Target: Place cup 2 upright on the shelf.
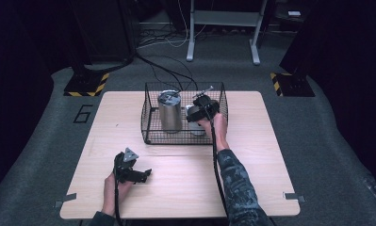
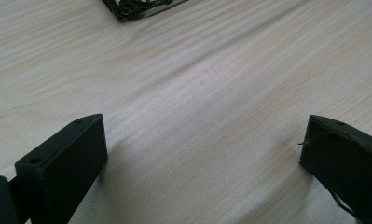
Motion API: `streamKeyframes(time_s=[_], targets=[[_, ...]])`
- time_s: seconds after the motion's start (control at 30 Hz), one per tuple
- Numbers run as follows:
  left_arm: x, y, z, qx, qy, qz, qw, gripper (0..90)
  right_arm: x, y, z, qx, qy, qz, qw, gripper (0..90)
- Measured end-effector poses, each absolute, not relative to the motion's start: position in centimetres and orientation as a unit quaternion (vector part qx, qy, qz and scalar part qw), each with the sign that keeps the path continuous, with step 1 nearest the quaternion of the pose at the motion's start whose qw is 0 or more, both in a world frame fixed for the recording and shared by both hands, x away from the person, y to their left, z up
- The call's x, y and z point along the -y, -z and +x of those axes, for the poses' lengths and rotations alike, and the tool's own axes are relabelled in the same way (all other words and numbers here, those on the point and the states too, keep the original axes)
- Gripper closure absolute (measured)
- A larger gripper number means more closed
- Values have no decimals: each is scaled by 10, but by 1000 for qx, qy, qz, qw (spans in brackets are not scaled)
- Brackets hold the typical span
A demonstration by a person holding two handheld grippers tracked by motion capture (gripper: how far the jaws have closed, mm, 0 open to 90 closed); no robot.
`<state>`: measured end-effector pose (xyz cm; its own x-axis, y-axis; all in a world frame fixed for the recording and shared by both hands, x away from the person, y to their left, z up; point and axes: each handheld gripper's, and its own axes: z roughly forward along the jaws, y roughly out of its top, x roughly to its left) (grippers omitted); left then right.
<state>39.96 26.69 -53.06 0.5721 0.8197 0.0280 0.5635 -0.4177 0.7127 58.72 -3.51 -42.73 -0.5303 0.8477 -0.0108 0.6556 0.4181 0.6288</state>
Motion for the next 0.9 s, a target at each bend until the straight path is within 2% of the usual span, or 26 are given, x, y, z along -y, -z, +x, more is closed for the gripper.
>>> streamKeyframes(time_s=[0.4, 0.43, 0.9], targets=[[-267, 530, 400, -421, -188, 821, 336, 3, 42, 428, 585, -819, -285, 476, 145, 38], [-267, 530, 400, -421, -188, 821, 336, 3, 42, 428, 585, -819, -284, 477, 144, 0], [-267, 531, 400, -424, -191, 818, 338, 3, 47, 398, 568, -827, -309, 439, 165, 0]])
